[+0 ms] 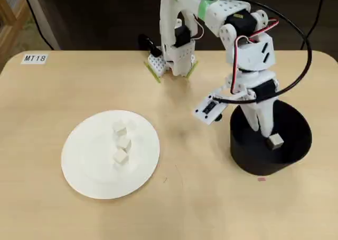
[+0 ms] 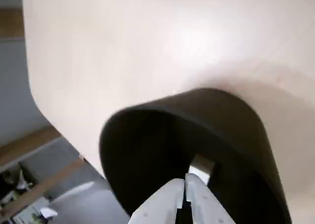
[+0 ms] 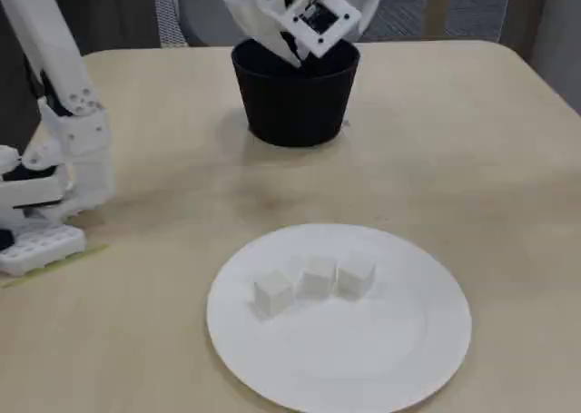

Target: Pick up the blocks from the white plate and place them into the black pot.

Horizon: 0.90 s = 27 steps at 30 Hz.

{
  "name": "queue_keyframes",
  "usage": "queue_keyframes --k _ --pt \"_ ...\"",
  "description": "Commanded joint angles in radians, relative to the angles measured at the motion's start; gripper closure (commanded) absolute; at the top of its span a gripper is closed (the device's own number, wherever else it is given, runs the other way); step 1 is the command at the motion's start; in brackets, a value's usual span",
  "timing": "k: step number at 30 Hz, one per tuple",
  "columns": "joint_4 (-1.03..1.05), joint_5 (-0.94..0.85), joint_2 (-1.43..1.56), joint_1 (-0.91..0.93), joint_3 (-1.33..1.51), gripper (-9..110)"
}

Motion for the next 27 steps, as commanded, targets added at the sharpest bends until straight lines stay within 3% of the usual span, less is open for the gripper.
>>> queue_keyframes --k 1,5,12,20,27 --pt "0.167 -0.063 0.021 0.156 -0.213 104" --pt "0.351 -0.097 -0.015 0.449 -0.44 104" --pt "0.525 0.175 -0.106 0.913 -0.476 104" --pt "0.569 0.477 -0.184 0.994 -0.316 104" --pt "0.456 0.526 0.023 1.057 -0.026 104"
